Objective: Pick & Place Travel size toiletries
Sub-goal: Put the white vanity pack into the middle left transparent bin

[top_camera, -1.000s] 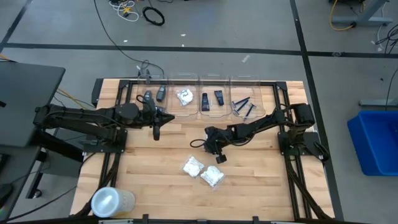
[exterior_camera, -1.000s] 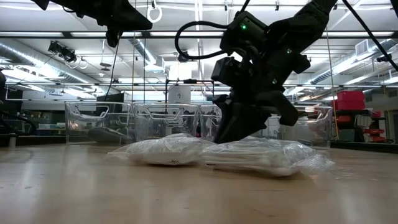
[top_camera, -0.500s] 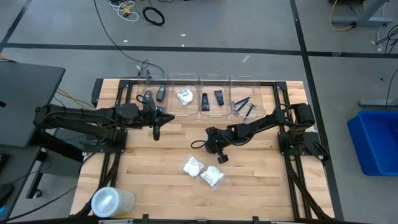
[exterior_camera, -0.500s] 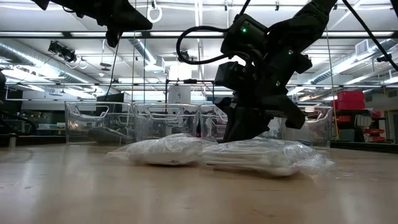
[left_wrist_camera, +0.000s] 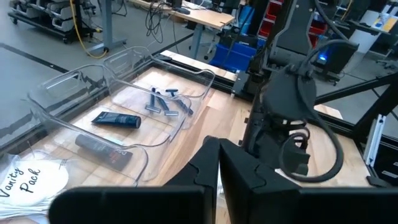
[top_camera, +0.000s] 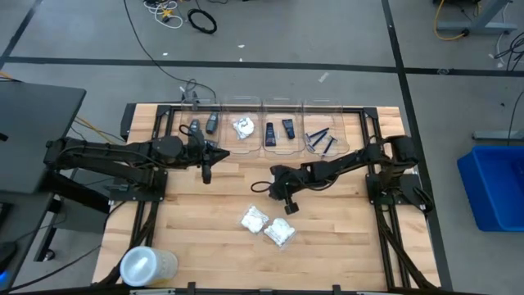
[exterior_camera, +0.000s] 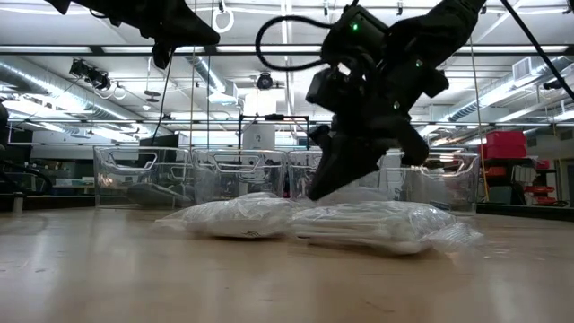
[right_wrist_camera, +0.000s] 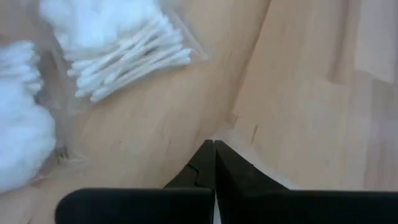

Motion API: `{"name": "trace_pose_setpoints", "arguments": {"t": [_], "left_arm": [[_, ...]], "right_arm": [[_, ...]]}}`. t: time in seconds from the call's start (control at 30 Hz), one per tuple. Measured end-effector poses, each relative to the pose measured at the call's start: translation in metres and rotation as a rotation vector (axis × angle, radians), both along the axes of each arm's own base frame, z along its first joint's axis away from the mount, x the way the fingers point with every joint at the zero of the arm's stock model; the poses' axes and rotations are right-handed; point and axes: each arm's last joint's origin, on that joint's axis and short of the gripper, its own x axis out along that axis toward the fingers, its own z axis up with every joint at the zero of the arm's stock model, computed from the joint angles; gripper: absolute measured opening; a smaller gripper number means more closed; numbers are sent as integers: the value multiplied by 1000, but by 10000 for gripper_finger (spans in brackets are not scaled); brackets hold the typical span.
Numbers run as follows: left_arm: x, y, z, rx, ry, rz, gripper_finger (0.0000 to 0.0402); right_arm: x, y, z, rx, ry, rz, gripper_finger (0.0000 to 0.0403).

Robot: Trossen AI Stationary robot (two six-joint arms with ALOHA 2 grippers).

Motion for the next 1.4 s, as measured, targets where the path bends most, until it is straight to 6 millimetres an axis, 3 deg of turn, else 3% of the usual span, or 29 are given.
{"name": "trace_pose_setpoints", "arguments": {"t": [0.37, 0.63, 1.0, 1.4], "left_arm": [[0, 0, 0, 1, -3, 0, 6], [0, 0, 0, -3, -5, 1, 21], [0, 1, 0, 6, -4, 18, 8], [1, -1, 3, 22, -27, -41, 6]], "right_arm": [[-1, 0, 44, 11, -199, -2, 1], [-4, -2, 69, 1, -310, -24, 0], [-2, -16, 93, -19, -476, -48, 0], [1, -34, 103, -26, -586, -101, 0]]}}
